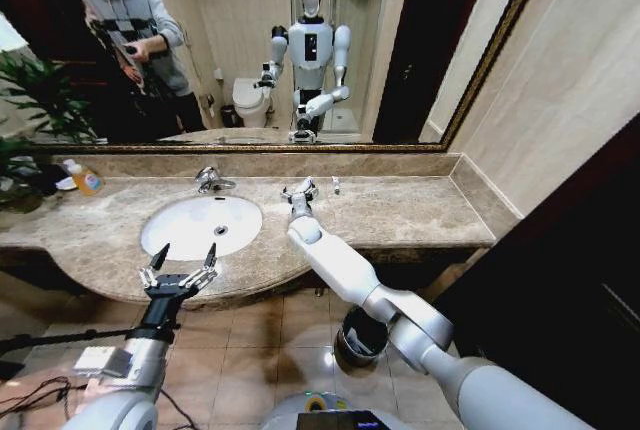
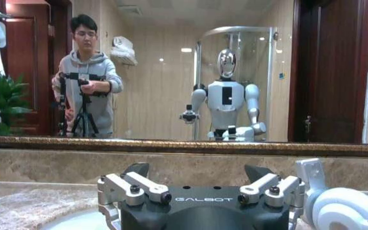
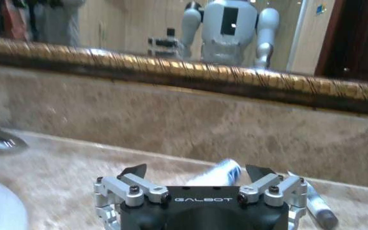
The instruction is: Pick up the trash from the sink and place it in the trash bin.
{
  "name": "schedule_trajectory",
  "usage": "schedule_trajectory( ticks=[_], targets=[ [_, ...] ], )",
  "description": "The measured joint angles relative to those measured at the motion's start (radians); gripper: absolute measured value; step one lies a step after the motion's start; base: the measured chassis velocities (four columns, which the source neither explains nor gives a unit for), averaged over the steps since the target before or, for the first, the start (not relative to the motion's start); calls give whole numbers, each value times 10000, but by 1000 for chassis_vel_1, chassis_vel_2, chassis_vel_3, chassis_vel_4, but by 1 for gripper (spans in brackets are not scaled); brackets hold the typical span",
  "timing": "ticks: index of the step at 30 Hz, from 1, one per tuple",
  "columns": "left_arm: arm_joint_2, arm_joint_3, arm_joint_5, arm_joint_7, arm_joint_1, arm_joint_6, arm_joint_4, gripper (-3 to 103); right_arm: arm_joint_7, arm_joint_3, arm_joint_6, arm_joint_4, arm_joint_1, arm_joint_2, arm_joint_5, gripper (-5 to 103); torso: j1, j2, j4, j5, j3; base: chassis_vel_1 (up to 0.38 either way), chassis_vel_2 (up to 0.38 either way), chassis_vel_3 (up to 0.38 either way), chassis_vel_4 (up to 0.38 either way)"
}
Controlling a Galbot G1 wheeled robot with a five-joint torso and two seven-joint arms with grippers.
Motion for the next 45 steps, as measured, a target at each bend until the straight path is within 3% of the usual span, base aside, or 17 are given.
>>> schedule_trajectory(
  ticks=[9, 24, 34, 45],
  targets=[
    [0, 0, 0, 0, 0, 0, 0, 100, -260, 133, 284, -1117, -49, -1, -449, 100, 1, 0, -1, 0, 1, 0, 0, 0, 0],
    [0, 0, 0, 0, 0, 0, 0, 100, -174, -47, 211, -472, -221, 0, -275, 100, 1, 0, 1, 1, 0, 0, 0, 0, 0],
    [0, 0, 0, 0, 0, 0, 0, 100, -576, 412, 558, -1461, -20, -2, -639, 100, 1, 0, -1, 0, 1, 0, 0, 0, 0],
    [0, 0, 0, 0, 0, 0, 0, 100, -585, 633, 656, -1369, 133, -2, -708, 100, 1, 0, 0, 0, 1, 0, 0, 0, 0]
  ],
)
